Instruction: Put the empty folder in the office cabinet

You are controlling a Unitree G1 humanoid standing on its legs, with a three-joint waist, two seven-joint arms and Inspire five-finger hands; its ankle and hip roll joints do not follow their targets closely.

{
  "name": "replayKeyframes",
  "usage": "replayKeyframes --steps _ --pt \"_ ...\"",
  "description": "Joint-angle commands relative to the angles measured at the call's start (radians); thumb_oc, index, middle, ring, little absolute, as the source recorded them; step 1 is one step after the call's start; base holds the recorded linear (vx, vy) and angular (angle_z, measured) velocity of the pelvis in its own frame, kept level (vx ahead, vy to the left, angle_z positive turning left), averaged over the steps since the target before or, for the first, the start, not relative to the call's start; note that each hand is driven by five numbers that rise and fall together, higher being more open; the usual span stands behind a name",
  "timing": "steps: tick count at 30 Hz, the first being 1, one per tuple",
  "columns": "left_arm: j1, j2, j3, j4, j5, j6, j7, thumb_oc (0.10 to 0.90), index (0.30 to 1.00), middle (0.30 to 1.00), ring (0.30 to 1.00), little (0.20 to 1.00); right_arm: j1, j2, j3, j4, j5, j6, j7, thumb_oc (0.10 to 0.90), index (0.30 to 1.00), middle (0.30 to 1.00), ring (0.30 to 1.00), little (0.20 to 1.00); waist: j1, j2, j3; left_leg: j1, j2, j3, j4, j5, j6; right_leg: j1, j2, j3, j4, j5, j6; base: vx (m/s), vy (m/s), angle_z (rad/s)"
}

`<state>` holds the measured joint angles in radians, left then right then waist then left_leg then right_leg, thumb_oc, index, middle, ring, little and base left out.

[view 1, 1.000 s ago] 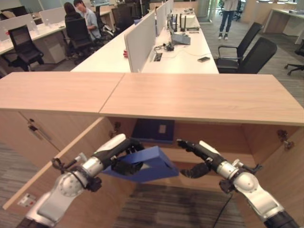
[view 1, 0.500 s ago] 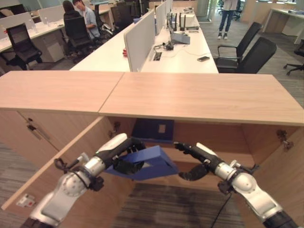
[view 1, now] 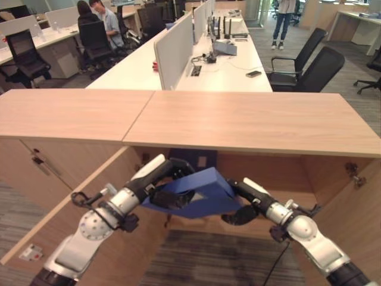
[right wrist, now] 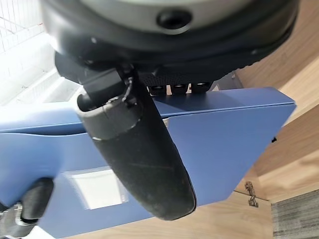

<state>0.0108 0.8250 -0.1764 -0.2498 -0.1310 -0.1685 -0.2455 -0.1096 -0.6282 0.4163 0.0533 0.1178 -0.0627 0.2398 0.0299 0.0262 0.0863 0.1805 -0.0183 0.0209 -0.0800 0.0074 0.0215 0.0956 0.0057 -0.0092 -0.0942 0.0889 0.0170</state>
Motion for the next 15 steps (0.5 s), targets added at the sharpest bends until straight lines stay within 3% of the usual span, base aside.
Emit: replayKeyframes --steps 1,4,5,6,8,15 --pt "-0.219 0.015 -0.048 -0.115 -0.206 -0.131 0.029 0.400 0.300 0.300 0.300 0.300 -0.157 0.048 0.049 -0.026 -0.007 -0.111 -0.032 0.800 0.900 0.900 0.900 0.900 -0.017 -0.038 -0.084 -0.038 -0.008 -0.038 -0.007 -0.044 -0.033 0.069 -0.040 -0.048 0.007 -0.088 0.048 0.00 0.000 0.00" --pt "-0.240 0.022 -0.071 -0.117 -0.227 -0.131 0.021 0.400 0.300 0.300 0.300 0.300 -0.172 0.052 0.061 -0.020 -0.009 -0.112 -0.035 0.800 0.900 0.900 0.900 0.900 -0.017 -0.038 -0.084 -0.037 -0.007 -0.037 -0.007 -0.044 -0.033 0.070 -0.041 -0.048 0.007 -0.087 0.049 0.00 0.000 0.00" --pt "-0.255 0.022 -0.092 -0.117 -0.255 -0.132 0.018 0.400 0.300 0.300 0.300 0.300 -0.189 0.057 0.077 -0.012 -0.002 -0.114 -0.039 0.482 0.422 0.422 0.422 0.422 -0.017 -0.037 -0.085 -0.036 -0.008 -0.037 -0.007 -0.045 -0.033 0.070 -0.041 -0.047 0.007 -0.087 0.049 0.00 0.000 0.00" --pt "-0.255 0.022 -0.092 -0.117 -0.256 -0.132 0.018 0.400 0.300 0.300 0.300 0.300 -0.189 0.057 0.077 -0.011 -0.002 -0.115 -0.039 0.411 0.316 0.316 0.316 0.316 -0.017 -0.037 -0.084 -0.036 -0.008 -0.037 -0.007 -0.045 -0.033 0.070 -0.041 -0.047 0.007 -0.087 0.049 0.00 0.000 0.00" --pt "-0.291 0.002 -0.140 -0.104 -0.336 -0.127 -0.003 0.400 0.300 0.300 0.300 0.300 -0.223 0.107 0.117 0.055 0.051 -0.112 -0.041 0.400 0.300 0.300 0.300 0.300 -0.016 -0.037 -0.085 -0.037 -0.009 -0.037 -0.007 -0.044 -0.033 0.069 -0.040 -0.048 0.007 -0.086 0.048 0.00 0.000 0.00" --pt "-0.322 -0.012 -0.180 -0.110 -0.415 -0.121 -0.036 0.400 0.300 0.300 0.300 0.300 -0.225 0.173 0.183 0.156 0.139 -0.099 -0.007 0.400 0.300 0.300 0.300 0.300 -0.013 -0.038 -0.086 -0.036 -0.010 -0.039 -0.007 -0.043 -0.034 0.071 -0.040 -0.048 0.007 -0.086 0.048 0.00 0.000 0.00"
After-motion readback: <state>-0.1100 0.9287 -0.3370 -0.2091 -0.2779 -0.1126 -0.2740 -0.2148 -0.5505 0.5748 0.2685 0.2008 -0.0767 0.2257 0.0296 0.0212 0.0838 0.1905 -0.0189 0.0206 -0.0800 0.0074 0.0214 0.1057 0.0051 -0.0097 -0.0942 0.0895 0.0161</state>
